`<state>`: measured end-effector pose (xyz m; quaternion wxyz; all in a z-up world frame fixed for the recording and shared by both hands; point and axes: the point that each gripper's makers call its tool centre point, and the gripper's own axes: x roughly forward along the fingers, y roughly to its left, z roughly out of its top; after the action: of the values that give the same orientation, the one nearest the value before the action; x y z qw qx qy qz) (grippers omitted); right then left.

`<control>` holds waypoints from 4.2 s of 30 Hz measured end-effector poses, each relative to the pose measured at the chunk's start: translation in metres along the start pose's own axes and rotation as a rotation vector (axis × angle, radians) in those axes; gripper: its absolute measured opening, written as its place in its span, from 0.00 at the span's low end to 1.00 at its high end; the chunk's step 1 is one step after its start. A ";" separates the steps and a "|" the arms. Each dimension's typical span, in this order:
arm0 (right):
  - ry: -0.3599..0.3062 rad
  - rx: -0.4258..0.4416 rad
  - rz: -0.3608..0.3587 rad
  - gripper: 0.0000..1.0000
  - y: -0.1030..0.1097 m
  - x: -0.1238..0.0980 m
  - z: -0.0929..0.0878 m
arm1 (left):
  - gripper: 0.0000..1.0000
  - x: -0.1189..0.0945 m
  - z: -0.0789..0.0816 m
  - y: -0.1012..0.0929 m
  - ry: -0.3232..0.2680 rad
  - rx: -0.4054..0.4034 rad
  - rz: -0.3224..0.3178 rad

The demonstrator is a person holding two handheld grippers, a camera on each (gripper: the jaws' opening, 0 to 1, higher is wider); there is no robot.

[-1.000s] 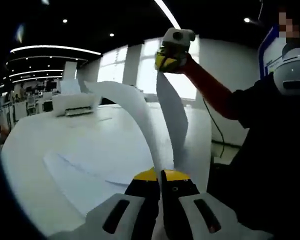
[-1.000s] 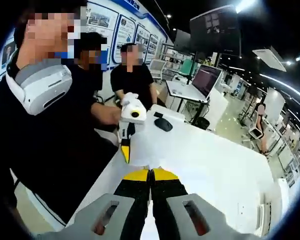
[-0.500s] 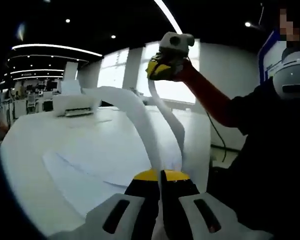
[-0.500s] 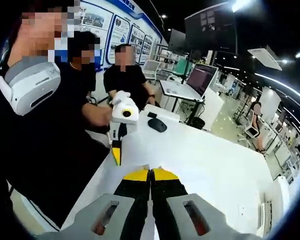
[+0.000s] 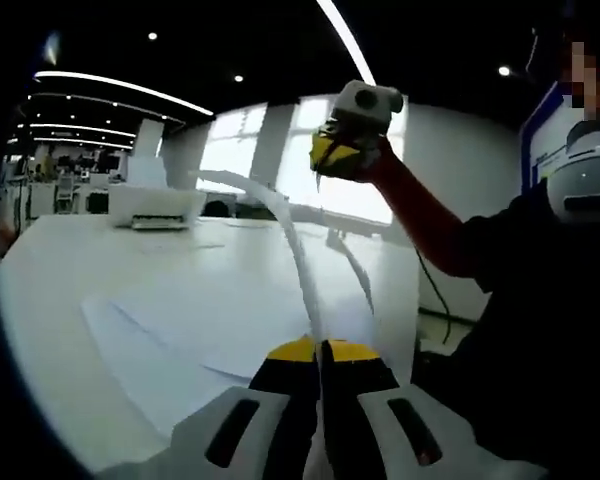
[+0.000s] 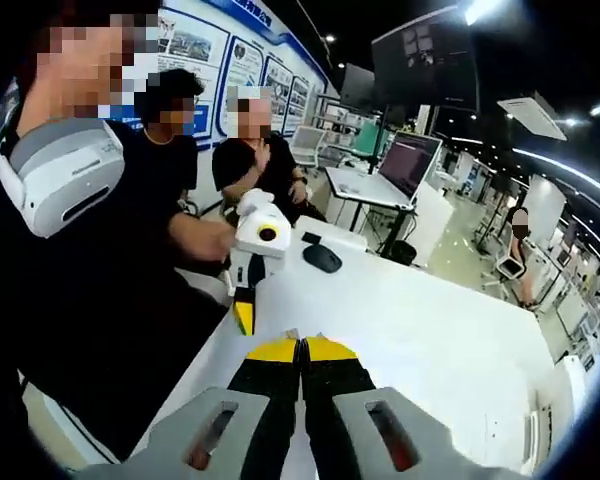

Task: Organize the stack of printing papers by aligning and flattening the scattered papers on the table

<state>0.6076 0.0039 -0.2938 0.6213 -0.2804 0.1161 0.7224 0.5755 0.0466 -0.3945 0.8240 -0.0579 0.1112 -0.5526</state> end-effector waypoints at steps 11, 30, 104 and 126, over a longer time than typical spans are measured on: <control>0.023 0.021 -0.014 0.00 -0.004 -0.006 -0.009 | 0.06 -0.010 -0.006 0.008 0.043 0.046 0.040; 0.055 0.038 -0.002 0.00 -0.001 0.014 -0.007 | 0.07 -0.006 0.000 -0.013 0.006 0.069 -0.045; 0.101 0.156 0.365 0.00 -0.036 0.023 0.012 | 0.06 -0.015 0.038 0.040 -0.276 -0.005 0.100; 0.110 0.281 0.169 0.00 -0.046 0.045 -0.002 | 0.16 0.002 0.042 0.007 -0.314 -0.103 -0.029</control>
<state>0.6489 0.0498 -0.3121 0.5840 -0.2194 0.2729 0.7323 0.5930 0.0466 -0.3551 0.8191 -0.1872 0.0082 -0.5422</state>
